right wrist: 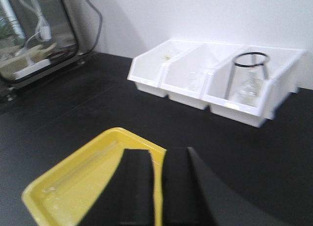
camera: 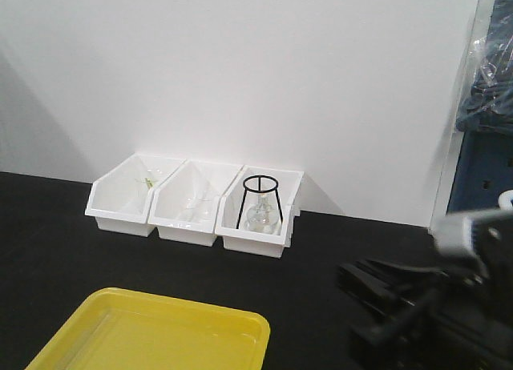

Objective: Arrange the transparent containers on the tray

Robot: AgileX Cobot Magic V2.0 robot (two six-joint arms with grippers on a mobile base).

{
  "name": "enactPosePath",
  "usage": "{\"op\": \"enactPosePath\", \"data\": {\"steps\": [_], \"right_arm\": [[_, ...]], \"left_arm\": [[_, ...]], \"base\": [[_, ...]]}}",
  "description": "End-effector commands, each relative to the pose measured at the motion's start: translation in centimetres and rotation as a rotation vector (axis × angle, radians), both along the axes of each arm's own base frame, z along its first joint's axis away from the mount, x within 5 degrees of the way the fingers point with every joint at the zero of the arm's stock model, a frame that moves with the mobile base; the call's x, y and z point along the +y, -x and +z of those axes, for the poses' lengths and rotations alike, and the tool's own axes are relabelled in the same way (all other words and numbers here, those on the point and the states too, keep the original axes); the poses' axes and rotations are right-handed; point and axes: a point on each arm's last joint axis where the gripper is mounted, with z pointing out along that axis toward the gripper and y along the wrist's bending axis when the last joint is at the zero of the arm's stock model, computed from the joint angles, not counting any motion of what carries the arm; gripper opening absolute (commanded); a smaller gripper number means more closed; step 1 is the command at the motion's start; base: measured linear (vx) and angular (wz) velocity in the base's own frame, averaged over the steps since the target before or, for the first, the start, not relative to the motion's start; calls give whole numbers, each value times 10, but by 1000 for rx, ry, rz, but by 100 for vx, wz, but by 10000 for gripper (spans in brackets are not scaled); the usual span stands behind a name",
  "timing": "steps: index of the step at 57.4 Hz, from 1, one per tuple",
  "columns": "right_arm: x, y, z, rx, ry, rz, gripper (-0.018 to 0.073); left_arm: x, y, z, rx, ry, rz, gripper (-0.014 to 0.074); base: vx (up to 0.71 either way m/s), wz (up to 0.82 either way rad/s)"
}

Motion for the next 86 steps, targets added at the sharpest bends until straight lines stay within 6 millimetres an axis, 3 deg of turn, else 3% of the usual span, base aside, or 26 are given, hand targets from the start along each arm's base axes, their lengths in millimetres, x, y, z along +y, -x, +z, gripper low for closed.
{"op": "enactPosePath", "data": {"steps": [1, 13, 19, 36, 43, 86], "right_arm": [[-27, 18, 6, -135, -35, -83, 16], [-74, 56, -38, -197, 176, -206, -14], [-93, 78, -63, -231, 199, -302, -14], [-112, 123, -125, -347, 234, -478, -13], [-113, 121, -129, -301, 308, -460, -13], [-113, 122, -129, -285, 247, -469, -13]], "left_arm": [[0, -1, -2, -65, 15, 0, -8], [0, -1, -2, -65, 15, 0, -8], [0, -1, -2, -65, 15, 0, -8], [0, -1, -2, -65, 15, 0, -8], [0, 0, -2, -64, 15, 0, -8], [0, 0, -3, -57, 14, 0, -8]], "base": [[0, 0], [0, 0], [0, 0], [0, 0], [0, 0], [0, 0]]}}
